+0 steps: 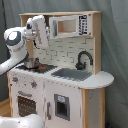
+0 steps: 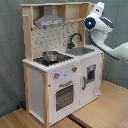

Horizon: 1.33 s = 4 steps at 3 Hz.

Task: Play with the kitchen

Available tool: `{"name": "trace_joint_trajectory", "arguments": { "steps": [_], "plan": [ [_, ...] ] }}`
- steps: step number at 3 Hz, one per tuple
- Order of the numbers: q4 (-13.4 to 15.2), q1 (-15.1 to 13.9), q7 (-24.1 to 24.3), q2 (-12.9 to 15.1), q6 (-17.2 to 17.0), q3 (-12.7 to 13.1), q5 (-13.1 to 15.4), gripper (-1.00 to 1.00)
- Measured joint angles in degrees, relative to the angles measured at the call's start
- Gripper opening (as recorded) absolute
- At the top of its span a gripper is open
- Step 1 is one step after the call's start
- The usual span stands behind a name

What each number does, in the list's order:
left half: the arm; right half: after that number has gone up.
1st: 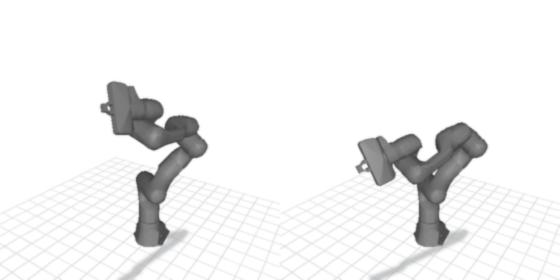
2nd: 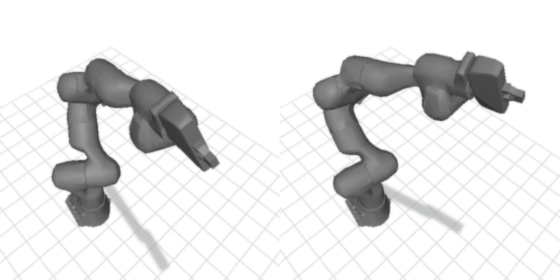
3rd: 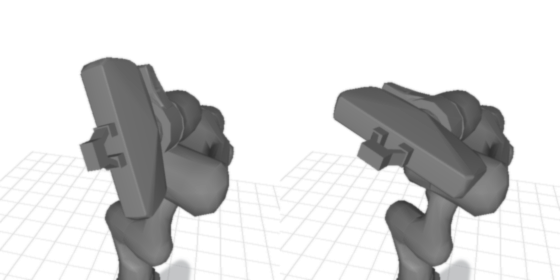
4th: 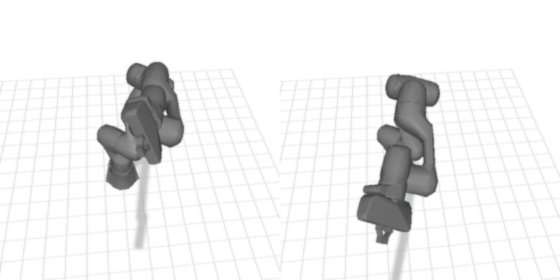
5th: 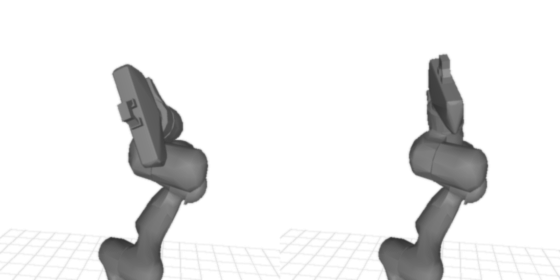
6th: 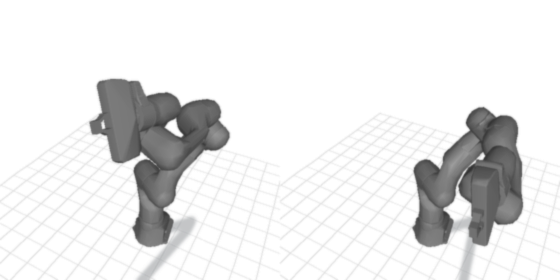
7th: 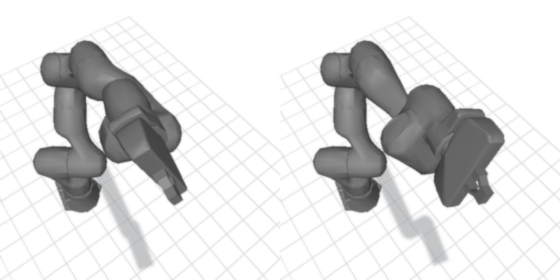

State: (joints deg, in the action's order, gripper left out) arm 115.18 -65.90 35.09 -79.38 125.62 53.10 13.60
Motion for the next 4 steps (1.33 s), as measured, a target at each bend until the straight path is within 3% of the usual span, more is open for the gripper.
{"name": "trace_joint_trajectory", "arguments": {
  "steps": [1, 2, 3, 4],
  "plan": [
    [3.33, 0.06, -0.81, 0.11, 4.52, -0.96, -0.01, -1.0],
    [7.17, 2.49, -2.09, 0.1, 7.8, -2.56, -0.05, -1.0],
    [7.64, 3.9, -2.91, 0.1, 7.92, -3.17, -0.05, -1.0],
    [7.64, 4.1, -3.06, 0.1, 7.96, -3.21, -0.05, 1.0]
  ]
}}
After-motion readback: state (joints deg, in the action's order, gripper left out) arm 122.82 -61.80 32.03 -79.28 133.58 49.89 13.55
